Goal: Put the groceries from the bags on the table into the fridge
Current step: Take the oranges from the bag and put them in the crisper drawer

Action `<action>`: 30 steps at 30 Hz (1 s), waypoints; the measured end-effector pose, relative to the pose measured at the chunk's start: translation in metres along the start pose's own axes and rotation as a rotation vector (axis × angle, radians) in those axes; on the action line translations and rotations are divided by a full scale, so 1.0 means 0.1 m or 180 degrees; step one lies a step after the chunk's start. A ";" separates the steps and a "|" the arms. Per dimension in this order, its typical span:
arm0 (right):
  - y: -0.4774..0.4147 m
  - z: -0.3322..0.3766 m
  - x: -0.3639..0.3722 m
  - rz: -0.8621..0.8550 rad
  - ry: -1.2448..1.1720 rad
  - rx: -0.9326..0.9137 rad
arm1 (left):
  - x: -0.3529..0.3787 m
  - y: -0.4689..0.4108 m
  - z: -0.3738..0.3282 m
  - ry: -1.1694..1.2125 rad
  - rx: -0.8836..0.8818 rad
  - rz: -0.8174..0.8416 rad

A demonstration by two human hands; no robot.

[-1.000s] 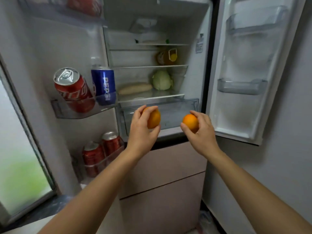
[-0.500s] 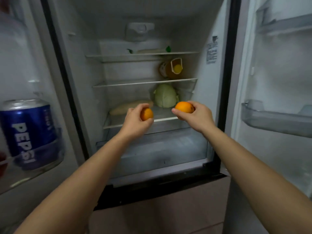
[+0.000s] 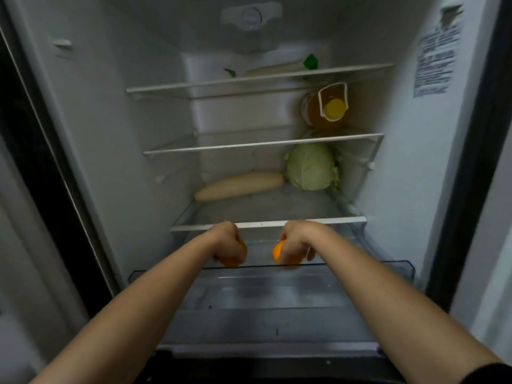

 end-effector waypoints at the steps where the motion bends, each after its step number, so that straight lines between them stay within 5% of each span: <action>1: -0.07 0.00 0.04 0.0119 0.0122 0.0012 | 0.08 -0.07 -0.01 -0.0088 -0.0010 0.0100; 9: -0.25 -0.09 0.40 0.1082 0.0543 0.0029 | 0.57 -0.37 -0.10 -0.0811 0.0261 0.0625; 15: -0.21 -0.02 0.49 0.1253 0.0394 -0.0088 | 0.62 -0.38 -0.09 -0.1233 0.0396 0.0788; 18: -0.16 0.00 0.36 0.0876 0.0331 -0.0180 | 0.54 -0.33 -0.07 -0.1057 0.0384 0.0648; 27: -0.11 0.20 -0.23 -0.1276 0.0176 -0.0915 | -0.44 0.55 0.33 0.0247 0.0514 -0.2580; 30: -0.01 0.41 -0.34 -0.1832 0.0487 -0.1219 | -0.48 0.88 0.52 0.0372 0.0492 -0.3224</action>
Point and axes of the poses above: each hand's wrist, its own y-axis away from the middle knuckle, its own x-axis out of the palm, z = x × y, the point moved 8 cm from there along -y, towards the middle knuckle, and after that the axes turned 10 degrees about -x, right-handed, at the moved point
